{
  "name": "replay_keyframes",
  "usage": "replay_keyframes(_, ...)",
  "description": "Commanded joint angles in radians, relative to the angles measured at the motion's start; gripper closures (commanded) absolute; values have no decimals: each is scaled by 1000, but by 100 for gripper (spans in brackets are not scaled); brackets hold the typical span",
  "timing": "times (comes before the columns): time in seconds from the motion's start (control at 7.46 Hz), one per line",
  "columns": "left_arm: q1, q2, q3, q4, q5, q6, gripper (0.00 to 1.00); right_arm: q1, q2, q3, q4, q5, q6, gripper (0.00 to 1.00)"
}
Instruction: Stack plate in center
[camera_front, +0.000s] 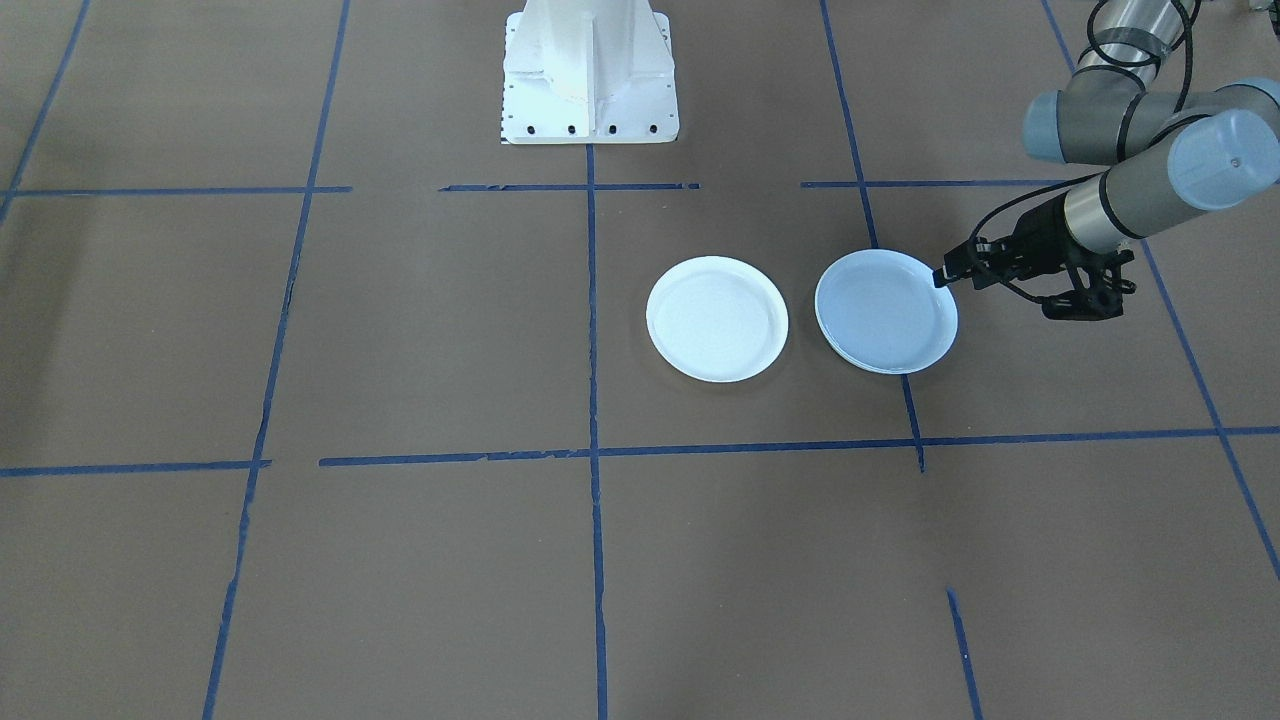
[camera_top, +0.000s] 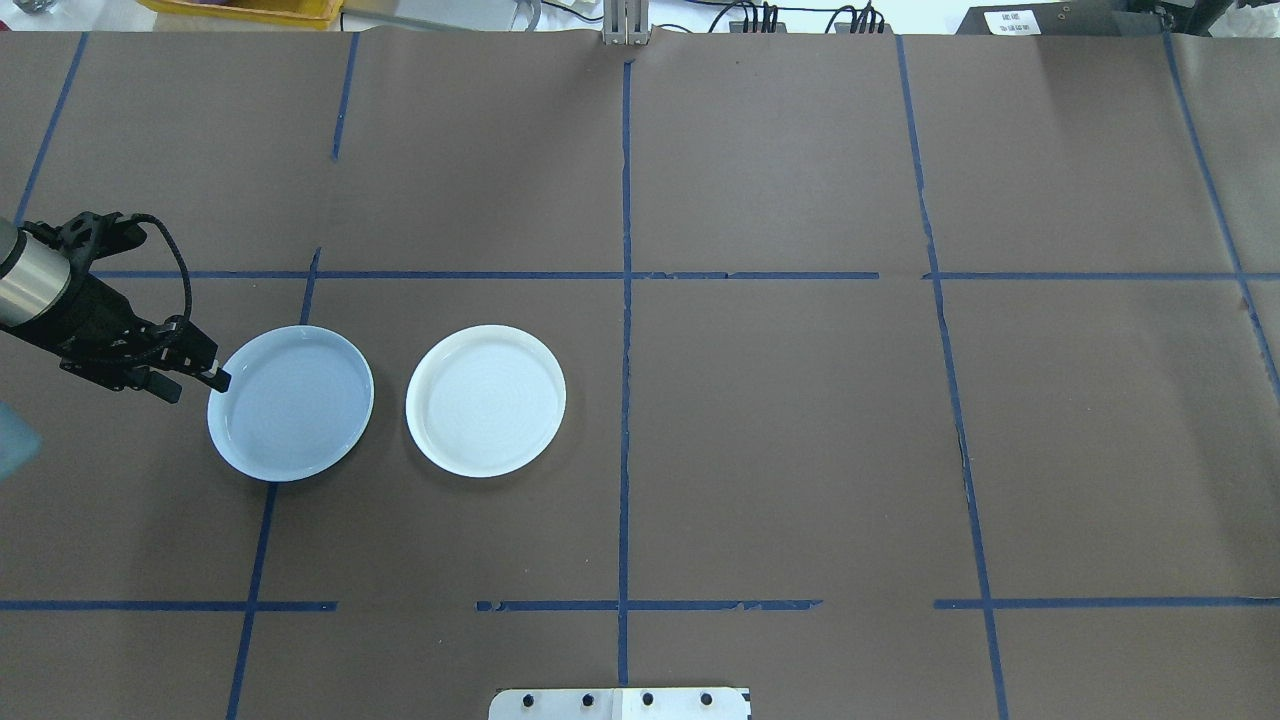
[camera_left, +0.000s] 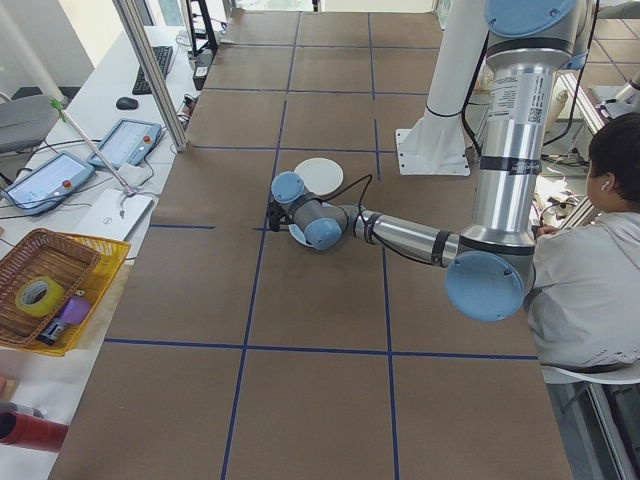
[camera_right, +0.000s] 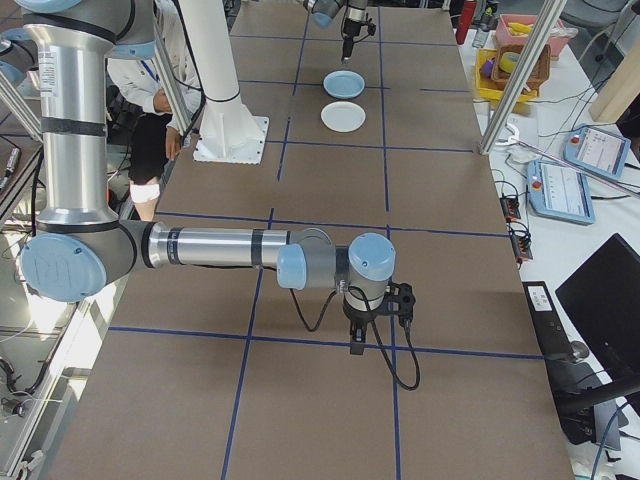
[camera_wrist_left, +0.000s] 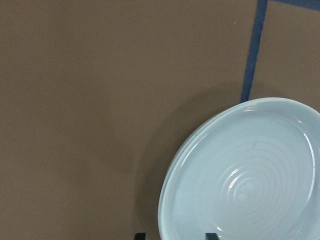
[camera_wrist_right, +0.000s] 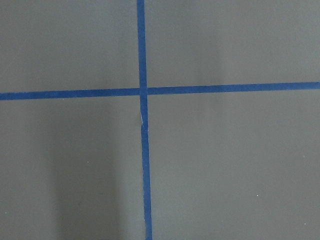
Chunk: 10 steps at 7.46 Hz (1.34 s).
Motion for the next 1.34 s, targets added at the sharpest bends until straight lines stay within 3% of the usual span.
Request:
replay_keyframes(0.0, 88, -108, -50, 2, 95, -240, 0, 1, 0, 0, 0, 0, 0, 0)
replay_keyframes(0.27, 225, -173, -39, 1, 257, -436, 0, 0, 0, 0, 0, 1, 0, 0)
replay_keyframes(0.4, 260, -187, -24, -1, 294, -475, 0, 0, 0, 0, 0, 0, 0, 0)
replay_keyframes(0.94, 316, -248, 54, -7, 295, -523, 0, 0, 0, 0, 0, 1, 0, 0)
replay_keyframes(1.07, 322, -248, 54, -7, 293, -523, 12, 0, 0, 0, 0, 0, 0, 0)
replay_keyframes(1.21, 322, -250, 50, -10, 281, -514, 72, 0, 0, 0, 2, 1, 0, 0)
